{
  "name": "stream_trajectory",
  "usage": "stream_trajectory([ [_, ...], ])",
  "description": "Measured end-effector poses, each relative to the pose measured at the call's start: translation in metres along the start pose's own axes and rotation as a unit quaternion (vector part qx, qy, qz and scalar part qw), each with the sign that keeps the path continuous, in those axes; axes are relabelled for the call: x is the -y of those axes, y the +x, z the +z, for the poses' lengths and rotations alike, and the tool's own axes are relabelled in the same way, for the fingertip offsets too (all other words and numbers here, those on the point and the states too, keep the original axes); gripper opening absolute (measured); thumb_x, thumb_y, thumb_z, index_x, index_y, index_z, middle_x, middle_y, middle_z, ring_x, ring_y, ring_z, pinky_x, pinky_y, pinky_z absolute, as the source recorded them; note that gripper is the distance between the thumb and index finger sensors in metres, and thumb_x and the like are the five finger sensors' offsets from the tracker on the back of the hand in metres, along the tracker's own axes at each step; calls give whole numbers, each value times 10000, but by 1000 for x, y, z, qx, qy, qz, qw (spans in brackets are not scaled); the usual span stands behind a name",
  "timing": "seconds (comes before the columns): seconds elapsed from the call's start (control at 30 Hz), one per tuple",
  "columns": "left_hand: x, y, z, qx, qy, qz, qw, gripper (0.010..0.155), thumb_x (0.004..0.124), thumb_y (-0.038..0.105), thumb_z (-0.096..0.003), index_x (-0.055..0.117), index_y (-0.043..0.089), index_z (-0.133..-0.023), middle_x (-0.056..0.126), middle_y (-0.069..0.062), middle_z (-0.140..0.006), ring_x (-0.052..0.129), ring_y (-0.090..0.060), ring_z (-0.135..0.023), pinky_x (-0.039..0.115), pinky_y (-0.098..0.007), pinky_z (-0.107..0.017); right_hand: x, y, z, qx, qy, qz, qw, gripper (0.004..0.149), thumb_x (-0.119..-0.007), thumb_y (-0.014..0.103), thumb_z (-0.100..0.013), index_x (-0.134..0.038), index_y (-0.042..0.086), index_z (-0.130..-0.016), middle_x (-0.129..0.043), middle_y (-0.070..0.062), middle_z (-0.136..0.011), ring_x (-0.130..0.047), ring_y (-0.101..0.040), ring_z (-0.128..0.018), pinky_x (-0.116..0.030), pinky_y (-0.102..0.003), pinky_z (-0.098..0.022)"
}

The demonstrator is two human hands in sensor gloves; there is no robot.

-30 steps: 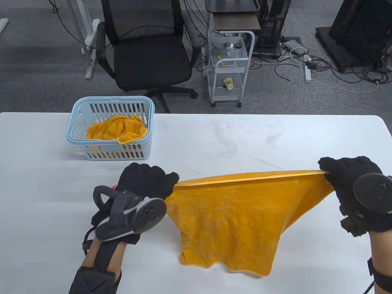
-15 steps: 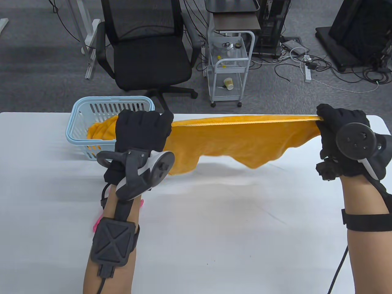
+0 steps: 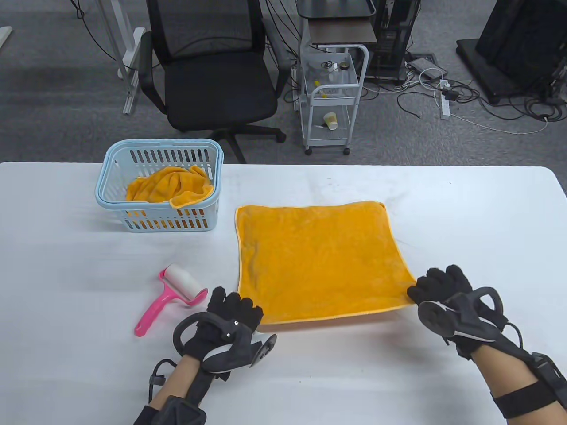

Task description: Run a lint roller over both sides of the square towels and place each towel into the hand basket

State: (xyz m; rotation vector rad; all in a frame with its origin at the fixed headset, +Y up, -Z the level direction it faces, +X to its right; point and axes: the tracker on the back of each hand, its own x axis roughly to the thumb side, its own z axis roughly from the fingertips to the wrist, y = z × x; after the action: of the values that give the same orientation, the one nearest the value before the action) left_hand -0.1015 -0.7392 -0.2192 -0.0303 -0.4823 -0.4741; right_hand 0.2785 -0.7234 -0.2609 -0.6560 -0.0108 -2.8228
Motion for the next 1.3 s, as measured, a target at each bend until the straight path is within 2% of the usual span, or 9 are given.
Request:
stream_trajectory([
  [0.17, 20, 27, 11, 81, -135, 14, 987, 410, 830, 474, -459, 828, 429, -867, 871, 115, -1014, 903, -254, -946, 638, -633, -747, -36, 21, 22, 55, 178, -9, 983, 526, -880, 451, -449, -811, 240, -926, -771, -92, -1012, -693, -405, -985, -577, -673, -688],
  [0.33, 11, 22, 25, 95, -158, 43, 982, 506, 793, 600, -410, 838, 406, -874, 831, 89, -1062, 866, -274, -984, 611, -651, -749, -30, 12, 35, 55, 249, -32, 966, 753, -875, 665, -361, -801, 206, -954, -696, -135, -1072, -614, -449, -1023, -549, -692, -691],
  [0.43, 4, -3, 29, 50, -128, 82, 987, 561, 783, 611, -410, 785, 400, -929, 785, 68, -1096, 828, -290, -1008, 602, -650, -753, -20, -3, 31, 25, 210, -77, 974, 773, -856, 681, -370, -785, 200, -972, -687, -143, -1078, -606, -459, -1024, -546, -696, -690],
  [0.57, 14, -61, 26, -109, -104, 111, 982, 714, 779, 620, -420, 597, 353, -1057, 574, -25, -1195, 694, -373, -1072, 586, -647, -755, -23, -16, 12, -27, 167, -148, 974, 894, -854, 661, -391, -573, 202, -1105, -510, -190, -1141, -470, -497, -1051, -490, -719, -691],
  [0.73, 53, -120, 28, -257, -144, 186, 937, 998, 835, 652, -387, 290, 235, -1112, 247, -150, -1226, 458, -513, -1117, 527, -677, -755, -43, -6, -2, -29, 154, -172, 973, 993, -856, 666, -386, -405, 207, -1143, -359, -196, -1169, -408, -503, -1061, -470, -725, -692],
  [0.93, 97, -144, 27, -318, -234, 221, 892, 1094, 889, 648, -349, 276, 157, -1111, 240, -204, -1213, 419, -541, -1110, 504, -682, -759, -59, -1, -2, -20, 191, -158, 969, 1062, -850, 673, -396, -265, 195, -1143, -231, -207, -1169, -318, -526, -1064, -430, -740, -692],
  [1.07, 119, -147, 24, -339, -263, 243, 870, 1008, 869, 616, -387, 337, 166, -1116, 346, -185, -1212, 489, -510, -1103, 526, -665, -757, -61, -3, -1, -21, 202, -161, 966, 1055, -860, 658, -407, -269, 193, -1147, -223, -214, -1170, -308, -533, -1064, -423, -744, -691],
  [1.23, 121, -148, 20, -381, -220, 203, 875, 593, 793, 498, -486, 610, 288, -1010, 551, -72, -1174, 643, -421, -1069, 577, -629, -753, -69, -5, -1, -25, 221, -162, 961, 1032, -860, 649, -411, -300, 194, -1149, -238, -211, -1171, -299, -530, -1063, -420, -744, -690],
  [1.3, 120, -148, 20, -385, -214, 208, 873, 548, 801, 498, -478, 668, 304, -974, 609, -49, -1153, 691, -395, -1056, 601, -620, -750, -68, -5, -1, -26, 216, -169, 961, 1031, -875, 637, -409, -313, 194, -1150, -247, -212, -1171, -302, -533, -1061, -415, -746, -689],
])
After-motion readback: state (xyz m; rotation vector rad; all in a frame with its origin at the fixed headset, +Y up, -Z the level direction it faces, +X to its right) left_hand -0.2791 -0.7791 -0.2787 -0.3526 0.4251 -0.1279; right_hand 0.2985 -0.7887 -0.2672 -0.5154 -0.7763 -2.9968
